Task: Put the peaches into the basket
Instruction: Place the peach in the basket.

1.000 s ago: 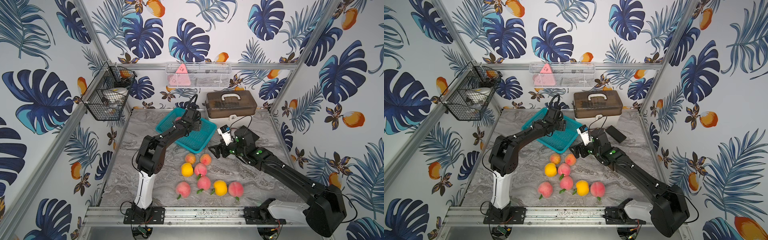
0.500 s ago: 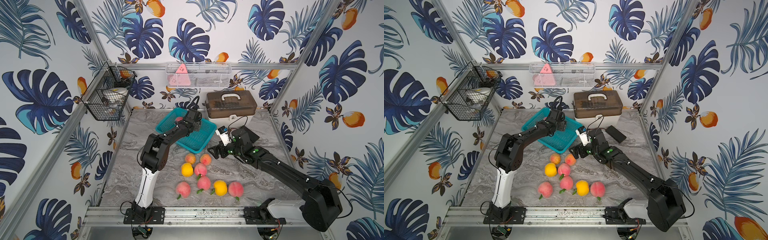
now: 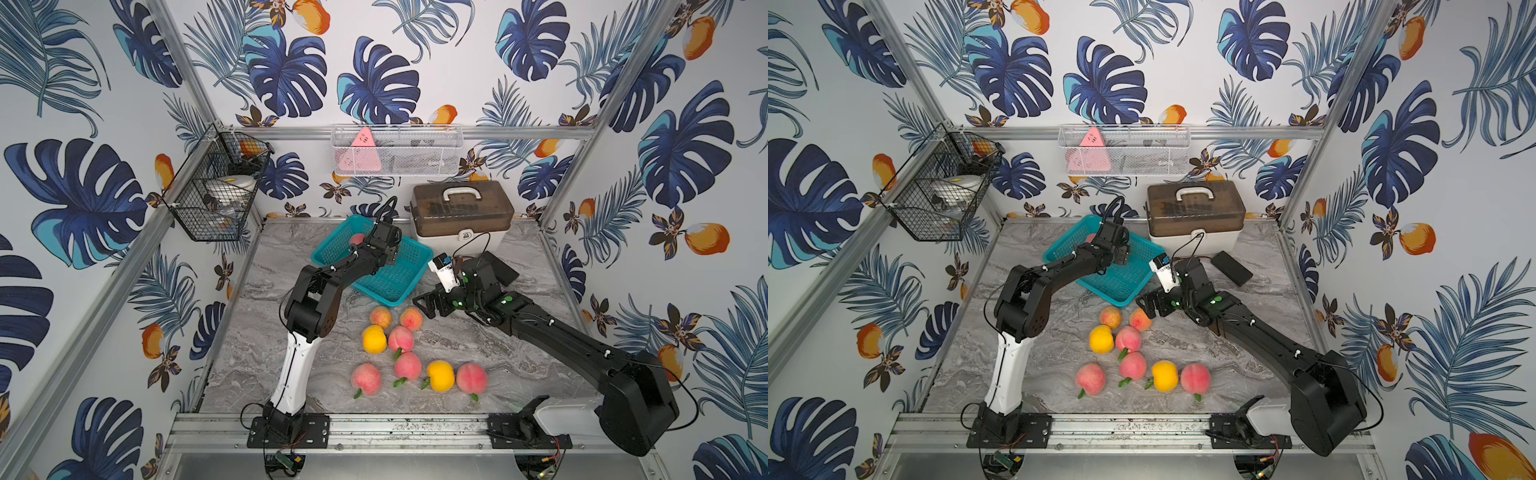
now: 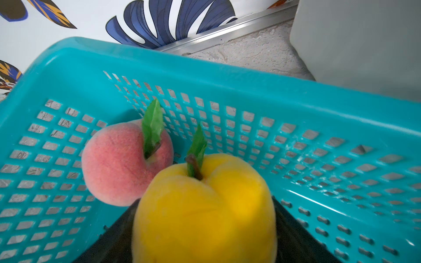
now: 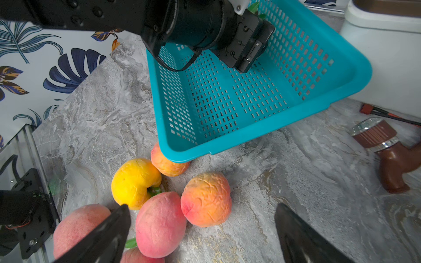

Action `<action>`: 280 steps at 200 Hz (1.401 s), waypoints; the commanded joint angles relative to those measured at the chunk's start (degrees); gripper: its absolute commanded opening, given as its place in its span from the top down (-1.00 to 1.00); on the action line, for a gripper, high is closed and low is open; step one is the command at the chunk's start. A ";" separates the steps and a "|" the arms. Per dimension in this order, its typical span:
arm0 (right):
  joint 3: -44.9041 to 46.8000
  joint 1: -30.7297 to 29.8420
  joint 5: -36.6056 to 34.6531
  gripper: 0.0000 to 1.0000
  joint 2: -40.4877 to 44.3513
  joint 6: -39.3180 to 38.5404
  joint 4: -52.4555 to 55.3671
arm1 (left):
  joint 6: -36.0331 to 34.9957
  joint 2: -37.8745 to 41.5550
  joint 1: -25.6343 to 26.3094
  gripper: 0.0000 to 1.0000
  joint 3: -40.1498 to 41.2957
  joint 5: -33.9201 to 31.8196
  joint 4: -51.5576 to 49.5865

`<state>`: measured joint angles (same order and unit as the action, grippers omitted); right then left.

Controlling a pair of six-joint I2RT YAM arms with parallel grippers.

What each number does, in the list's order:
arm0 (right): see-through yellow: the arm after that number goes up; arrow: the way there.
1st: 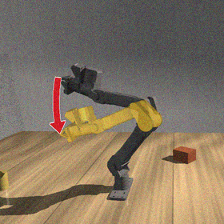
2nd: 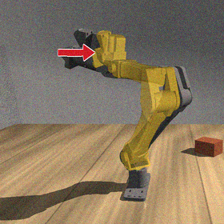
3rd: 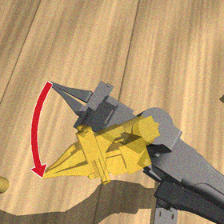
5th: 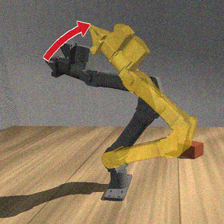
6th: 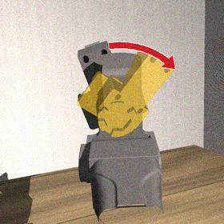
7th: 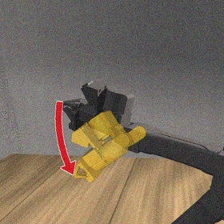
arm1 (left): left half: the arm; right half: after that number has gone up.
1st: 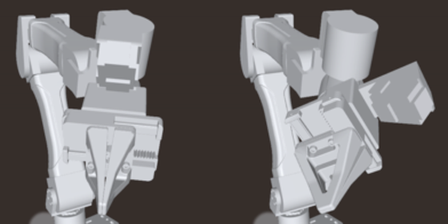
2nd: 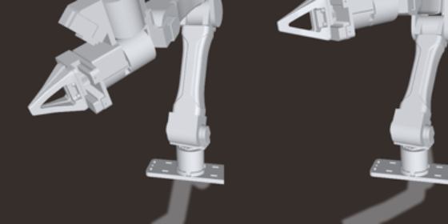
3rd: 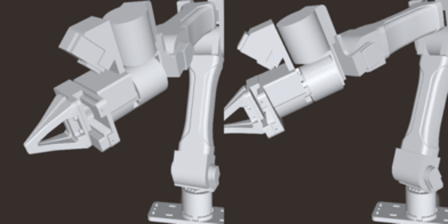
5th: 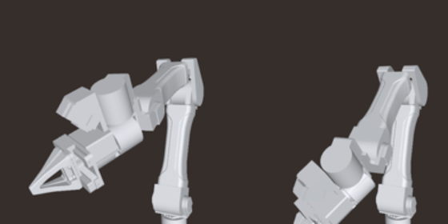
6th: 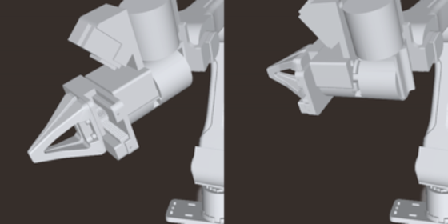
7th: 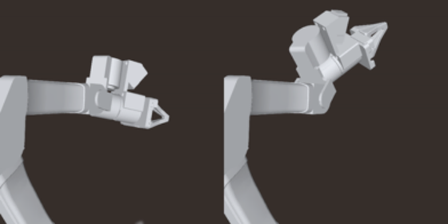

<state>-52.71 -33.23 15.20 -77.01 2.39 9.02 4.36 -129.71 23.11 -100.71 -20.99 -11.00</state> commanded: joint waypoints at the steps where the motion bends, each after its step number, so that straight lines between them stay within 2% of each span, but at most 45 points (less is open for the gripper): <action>1: -0.04 0.01 0.84 -1.00 -0.42 0.51 -2.21 | -0.93 -0.72 -0.17 -0.41 -0.90 -0.93 1.95; 123: 0.06 -0.03 1.89 -1.00 -2.35 0.70 -3.49 | -1.91 -3.58 -0.17 -0.45 -2.23 -1.74 2.57; 144: -0.01 1.60 2.02 -1.00 -2.59 0.62 -3.79 | -2.35 -3.93 -0.15 -0.46 -2.56 -1.78 2.33; 280: 0.02 2.12 2.01 -1.00 -1.43 0.68 -3.45 | -3.31 -3.28 -0.10 -0.78 -1.85 -1.31 1.00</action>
<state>-52.71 -31.14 17.19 -79.11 3.22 6.37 1.41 -133.58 23.11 -102.41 -22.52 -9.45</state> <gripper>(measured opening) 0.998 0.871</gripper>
